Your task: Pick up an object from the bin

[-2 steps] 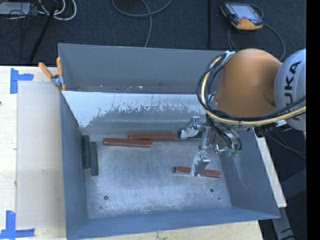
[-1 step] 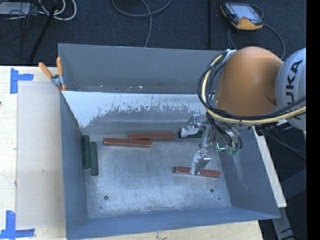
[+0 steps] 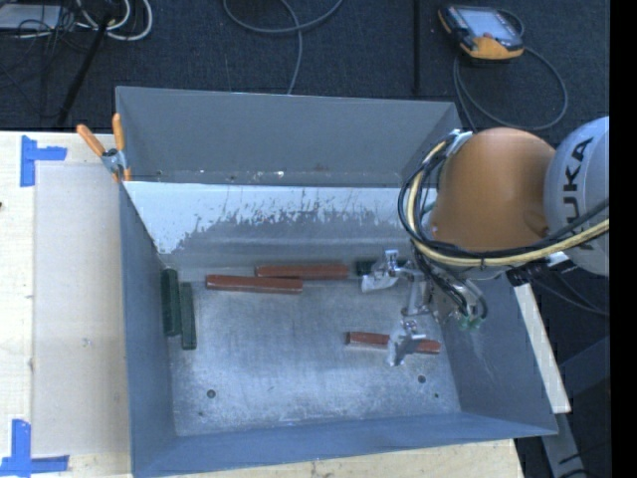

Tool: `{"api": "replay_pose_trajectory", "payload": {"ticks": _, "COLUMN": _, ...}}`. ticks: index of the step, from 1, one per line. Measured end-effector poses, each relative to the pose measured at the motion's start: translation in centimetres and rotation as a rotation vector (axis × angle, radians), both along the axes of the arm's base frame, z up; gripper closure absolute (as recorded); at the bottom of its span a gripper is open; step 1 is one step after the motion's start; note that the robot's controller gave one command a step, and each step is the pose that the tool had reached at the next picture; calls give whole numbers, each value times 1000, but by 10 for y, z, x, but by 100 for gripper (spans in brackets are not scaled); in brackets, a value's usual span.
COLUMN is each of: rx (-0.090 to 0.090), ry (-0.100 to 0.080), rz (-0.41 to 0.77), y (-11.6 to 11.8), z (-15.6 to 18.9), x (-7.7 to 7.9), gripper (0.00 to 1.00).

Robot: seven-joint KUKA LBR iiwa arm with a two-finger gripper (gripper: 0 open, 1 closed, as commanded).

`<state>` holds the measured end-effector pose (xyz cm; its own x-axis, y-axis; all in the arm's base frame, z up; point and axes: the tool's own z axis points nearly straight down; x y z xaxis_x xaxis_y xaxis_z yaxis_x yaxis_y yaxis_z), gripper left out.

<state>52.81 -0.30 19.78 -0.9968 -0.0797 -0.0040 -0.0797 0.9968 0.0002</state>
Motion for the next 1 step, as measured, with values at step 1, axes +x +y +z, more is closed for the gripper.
{"api": "replay_pose_trajectory", "payload": {"ticks": 1, "rx": 0, "ry": 5, "rz": 82, "y": -24, "z": -46, "x": -35, "gripper": 0}}
